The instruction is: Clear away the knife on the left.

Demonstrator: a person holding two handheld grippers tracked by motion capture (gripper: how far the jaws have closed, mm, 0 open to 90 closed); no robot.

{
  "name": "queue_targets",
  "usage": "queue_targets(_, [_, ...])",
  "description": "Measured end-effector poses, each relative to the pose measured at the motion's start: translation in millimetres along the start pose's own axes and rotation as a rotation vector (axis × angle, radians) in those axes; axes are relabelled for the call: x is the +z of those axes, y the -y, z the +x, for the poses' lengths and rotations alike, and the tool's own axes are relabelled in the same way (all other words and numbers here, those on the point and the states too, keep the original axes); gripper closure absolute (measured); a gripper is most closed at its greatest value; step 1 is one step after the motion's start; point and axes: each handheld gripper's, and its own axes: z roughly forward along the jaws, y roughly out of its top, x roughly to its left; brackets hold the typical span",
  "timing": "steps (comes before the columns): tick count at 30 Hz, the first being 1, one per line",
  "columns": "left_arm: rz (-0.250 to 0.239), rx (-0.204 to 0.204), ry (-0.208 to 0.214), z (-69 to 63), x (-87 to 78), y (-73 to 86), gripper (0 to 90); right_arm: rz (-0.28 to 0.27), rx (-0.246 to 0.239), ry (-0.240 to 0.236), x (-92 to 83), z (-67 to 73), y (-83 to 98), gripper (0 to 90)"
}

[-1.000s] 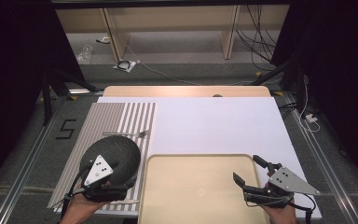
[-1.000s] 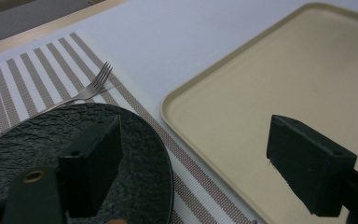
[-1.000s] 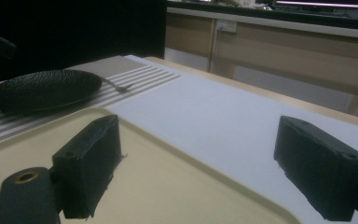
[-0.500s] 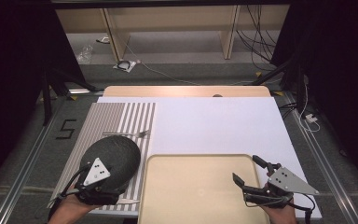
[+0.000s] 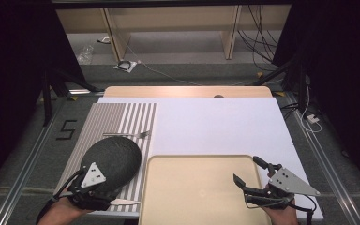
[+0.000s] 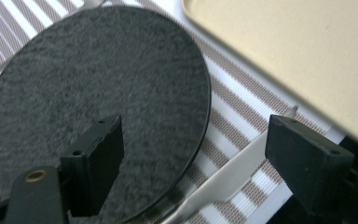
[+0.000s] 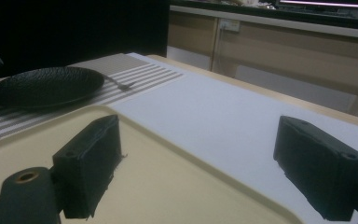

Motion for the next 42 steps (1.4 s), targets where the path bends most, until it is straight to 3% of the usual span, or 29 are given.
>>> queue_targets(18, [0.146, -0.017, -0.002, 18.5, -1.5, 24.4, 21.5, 0.008, -0.003, -0.008, 0.9, 0.8, 0.4, 15.8])
queue_targets(26, [0.182, -0.025, -0.010, 24.7, -3.0, 32.7, 23.2, 0.006, -0.005, -0.013, 1.8, 1.0, 0.7, 15.9])
queue_targets(42, [0.302, -0.040, 0.004, 35.8, 9.3, 40.0, 25.0, 0.007, -0.007, -0.016, 2.9, 1.6, 1.0, 15.9])
